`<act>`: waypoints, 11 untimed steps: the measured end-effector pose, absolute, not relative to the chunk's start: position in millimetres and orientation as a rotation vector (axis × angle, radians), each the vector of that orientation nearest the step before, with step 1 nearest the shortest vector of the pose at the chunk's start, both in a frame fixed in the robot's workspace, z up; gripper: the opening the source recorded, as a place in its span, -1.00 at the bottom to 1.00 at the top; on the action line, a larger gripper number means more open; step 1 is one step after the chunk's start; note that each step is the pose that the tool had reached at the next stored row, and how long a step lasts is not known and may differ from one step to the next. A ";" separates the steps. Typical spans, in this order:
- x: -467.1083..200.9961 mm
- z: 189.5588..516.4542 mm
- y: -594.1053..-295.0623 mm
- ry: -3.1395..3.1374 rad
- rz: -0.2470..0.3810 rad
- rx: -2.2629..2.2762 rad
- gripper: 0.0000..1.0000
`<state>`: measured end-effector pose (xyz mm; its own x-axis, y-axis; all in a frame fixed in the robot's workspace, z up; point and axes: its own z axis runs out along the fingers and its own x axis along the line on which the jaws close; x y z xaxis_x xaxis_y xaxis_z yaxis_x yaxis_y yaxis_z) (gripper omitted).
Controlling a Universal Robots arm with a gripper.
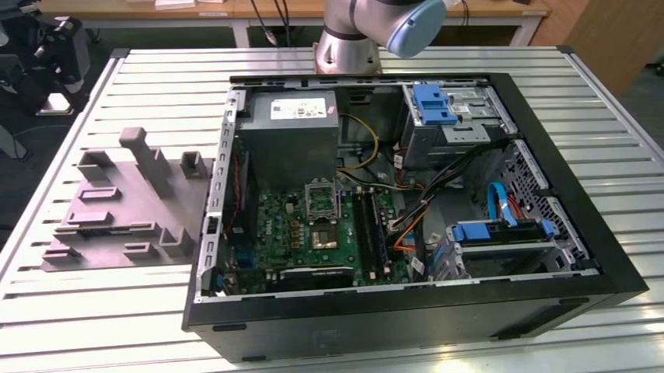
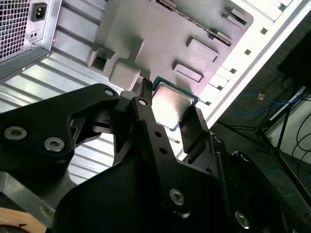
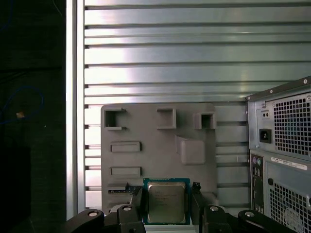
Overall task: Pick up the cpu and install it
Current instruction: 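Pick up the cpu and move it towards the insertion slot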
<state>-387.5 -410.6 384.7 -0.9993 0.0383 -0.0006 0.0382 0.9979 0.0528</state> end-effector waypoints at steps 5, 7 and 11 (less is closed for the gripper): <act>-386.1 384.7 -410.6 3.138 0.083 0.060 -0.06; -385.2 384.7 -410.6 3.138 0.083 0.060 -0.06; -383.3 384.7 -410.6 3.138 0.083 0.060 -0.06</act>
<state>-383.3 -410.6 384.7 -0.9993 0.0383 -0.0006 0.0382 0.9979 0.0528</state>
